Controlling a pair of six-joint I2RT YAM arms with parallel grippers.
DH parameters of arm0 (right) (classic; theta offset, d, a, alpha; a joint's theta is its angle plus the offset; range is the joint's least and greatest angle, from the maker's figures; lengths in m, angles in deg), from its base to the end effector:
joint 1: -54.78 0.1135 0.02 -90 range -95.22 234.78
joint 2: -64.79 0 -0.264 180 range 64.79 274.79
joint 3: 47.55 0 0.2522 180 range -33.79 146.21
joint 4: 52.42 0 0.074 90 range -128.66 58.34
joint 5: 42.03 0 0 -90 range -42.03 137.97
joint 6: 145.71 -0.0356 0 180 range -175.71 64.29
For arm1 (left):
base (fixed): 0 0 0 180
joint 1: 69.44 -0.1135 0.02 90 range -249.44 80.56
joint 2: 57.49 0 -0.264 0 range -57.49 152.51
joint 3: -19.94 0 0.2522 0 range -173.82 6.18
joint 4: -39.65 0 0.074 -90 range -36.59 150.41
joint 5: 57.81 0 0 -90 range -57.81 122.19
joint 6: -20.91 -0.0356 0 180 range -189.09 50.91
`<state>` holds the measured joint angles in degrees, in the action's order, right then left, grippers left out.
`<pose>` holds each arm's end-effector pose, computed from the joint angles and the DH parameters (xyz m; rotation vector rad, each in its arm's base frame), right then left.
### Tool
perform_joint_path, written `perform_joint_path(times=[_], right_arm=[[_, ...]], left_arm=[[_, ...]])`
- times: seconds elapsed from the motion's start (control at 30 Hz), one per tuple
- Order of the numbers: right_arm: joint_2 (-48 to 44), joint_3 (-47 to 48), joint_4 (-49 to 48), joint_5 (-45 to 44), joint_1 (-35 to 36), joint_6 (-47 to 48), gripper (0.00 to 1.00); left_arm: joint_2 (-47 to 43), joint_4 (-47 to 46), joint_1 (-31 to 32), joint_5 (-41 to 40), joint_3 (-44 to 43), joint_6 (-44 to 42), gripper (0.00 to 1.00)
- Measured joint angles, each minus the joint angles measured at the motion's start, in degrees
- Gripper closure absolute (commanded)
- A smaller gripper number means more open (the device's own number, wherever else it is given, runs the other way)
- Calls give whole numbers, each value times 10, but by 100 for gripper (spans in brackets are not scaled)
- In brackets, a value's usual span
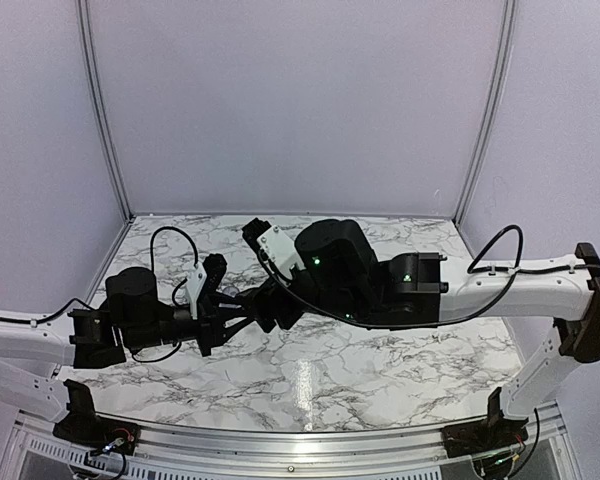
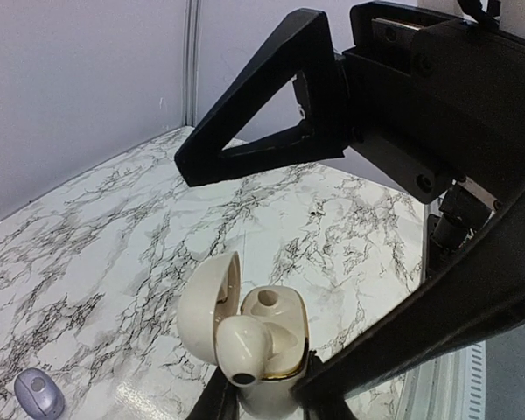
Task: Insert the wireless bluetooth earbuds into the charging case
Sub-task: Adjust the left earbud in the left side groove of the charging case.
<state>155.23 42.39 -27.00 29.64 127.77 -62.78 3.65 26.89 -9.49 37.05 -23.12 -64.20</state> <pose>0.1193 0.3517 0.3282 -0.9346 1.8189 0.5677 0.1182 -0.2104 0.2563 0.8675 1.5181 -0.9161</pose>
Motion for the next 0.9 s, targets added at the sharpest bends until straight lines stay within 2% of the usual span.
perform_joint_path(times=[0.37,0.9], right_arm=[[42,37,31,-38,-1,-11,13],[37,24,31,-33,-3,-35,15]], left_arm=[[0,3,0,0,0,0,100],[0,14,0,0,0,0,100]])
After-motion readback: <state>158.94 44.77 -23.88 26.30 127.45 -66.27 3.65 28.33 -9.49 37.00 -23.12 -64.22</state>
